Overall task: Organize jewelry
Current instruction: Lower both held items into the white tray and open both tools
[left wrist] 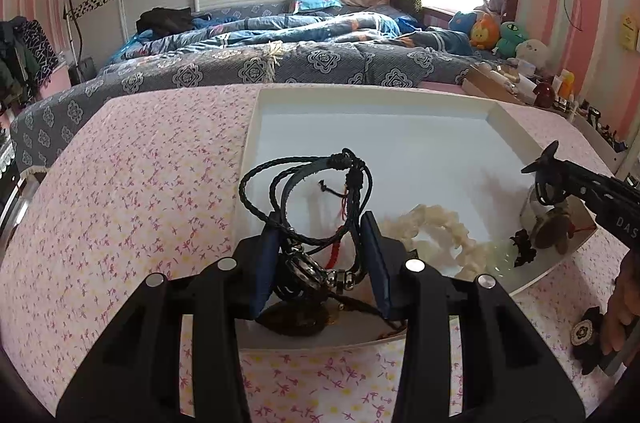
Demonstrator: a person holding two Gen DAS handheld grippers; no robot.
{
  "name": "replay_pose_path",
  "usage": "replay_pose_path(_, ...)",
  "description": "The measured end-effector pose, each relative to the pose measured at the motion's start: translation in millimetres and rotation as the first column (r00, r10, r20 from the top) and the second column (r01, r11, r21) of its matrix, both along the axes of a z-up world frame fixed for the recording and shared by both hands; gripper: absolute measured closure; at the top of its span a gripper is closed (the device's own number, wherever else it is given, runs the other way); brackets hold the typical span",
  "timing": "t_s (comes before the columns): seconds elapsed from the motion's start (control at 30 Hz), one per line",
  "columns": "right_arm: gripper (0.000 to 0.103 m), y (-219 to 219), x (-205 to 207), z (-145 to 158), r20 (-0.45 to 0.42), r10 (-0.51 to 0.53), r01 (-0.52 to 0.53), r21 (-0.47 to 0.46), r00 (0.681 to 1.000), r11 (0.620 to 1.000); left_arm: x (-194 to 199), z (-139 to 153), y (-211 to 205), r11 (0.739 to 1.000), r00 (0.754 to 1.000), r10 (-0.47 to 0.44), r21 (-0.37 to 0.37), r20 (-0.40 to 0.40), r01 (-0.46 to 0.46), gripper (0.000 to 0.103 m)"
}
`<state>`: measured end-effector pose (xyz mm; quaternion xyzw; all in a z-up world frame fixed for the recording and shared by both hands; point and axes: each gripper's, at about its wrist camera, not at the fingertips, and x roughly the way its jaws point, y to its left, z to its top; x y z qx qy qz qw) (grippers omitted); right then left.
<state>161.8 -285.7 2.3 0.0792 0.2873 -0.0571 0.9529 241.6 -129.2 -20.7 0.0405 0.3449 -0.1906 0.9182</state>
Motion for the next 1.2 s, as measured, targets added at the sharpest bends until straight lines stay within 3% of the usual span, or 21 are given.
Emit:
replay_pose_path(0.3,0.078,3.3,-5.6,-1.5,-0.001,0.017,-0.017,0.0,1.0,1.0,-3.8,0.4,-1.5,1.0,1.0,-0.005,0.005,0.012,0.005,0.06)
replay_pose_path(0.37,0.07,3.5,-6.0,-0.8,0.003,0.016,-0.016,-0.005,1.0,1.0,-4.6,0.8,-2.2,1.0,1.0,-0.006,0.006,0.014,0.006,0.058)
replay_pose_path(0.97,0.07,-1.9,-7.1,3.4,0.017,0.022,-0.022,0.006,1.0,1.0,-12.6,3.7,-0.6,1.0,0.999,-0.029,-0.005,0.031,0.029,0.056)
replay_pose_path(1.2,0.07,-3.3,-8.1,3.6,0.017,0.027,-0.027,0.006,0.999,1.0,-13.3,3.2,0.8,1.0,0.999,-0.03,0.008,0.038,0.03,0.044)
